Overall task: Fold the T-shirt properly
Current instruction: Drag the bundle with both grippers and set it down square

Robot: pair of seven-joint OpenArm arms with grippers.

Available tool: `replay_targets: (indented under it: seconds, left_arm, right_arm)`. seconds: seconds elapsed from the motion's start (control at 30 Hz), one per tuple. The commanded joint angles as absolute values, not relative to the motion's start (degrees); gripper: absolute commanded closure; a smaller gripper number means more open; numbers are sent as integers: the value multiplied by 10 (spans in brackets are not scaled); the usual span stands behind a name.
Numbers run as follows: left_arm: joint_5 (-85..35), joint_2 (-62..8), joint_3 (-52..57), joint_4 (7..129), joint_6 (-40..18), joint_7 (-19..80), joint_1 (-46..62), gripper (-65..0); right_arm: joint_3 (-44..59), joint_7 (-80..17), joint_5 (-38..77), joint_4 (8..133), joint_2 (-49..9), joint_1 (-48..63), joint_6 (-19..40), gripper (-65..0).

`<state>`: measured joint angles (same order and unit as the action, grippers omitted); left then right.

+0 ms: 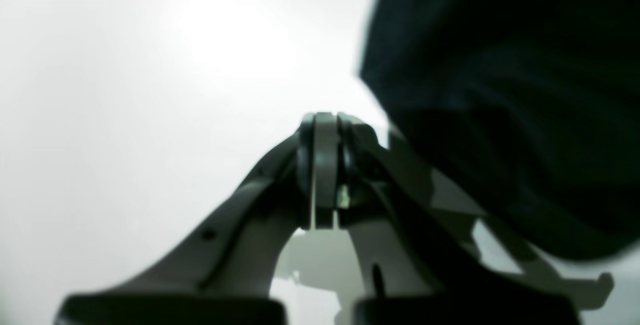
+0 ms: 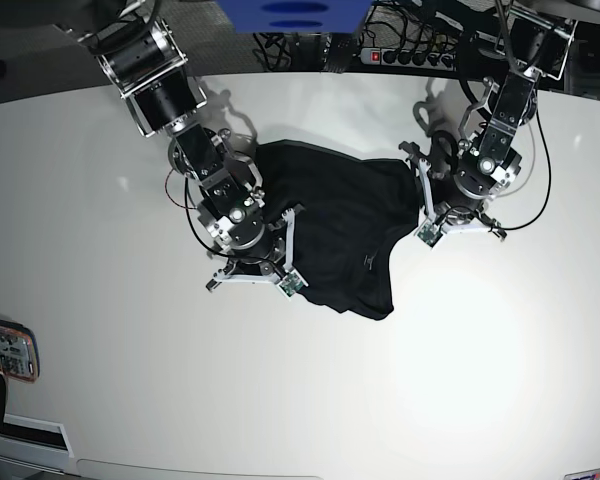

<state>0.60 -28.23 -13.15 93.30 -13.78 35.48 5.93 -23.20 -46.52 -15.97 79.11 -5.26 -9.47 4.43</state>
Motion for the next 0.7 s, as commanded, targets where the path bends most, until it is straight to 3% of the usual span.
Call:
replay_targets:
  seconds: [0.0, 0.5, 0.67]
  left_arm:
    - [6, -286, -129, 936, -136, 343, 44, 0]
    - [6, -250, -133, 912, -136, 343, -22, 0]
    - [7, -238, -129, 1057, -136, 349, 39, 0]
  right_arm:
    - [-230, -465, -162, 810, -56, -87, 42, 0]
    - [-227, -525, -163, 974, -62, 19, 42, 0]
    - [-224, -550, -162, 978, -62, 11, 42, 0]
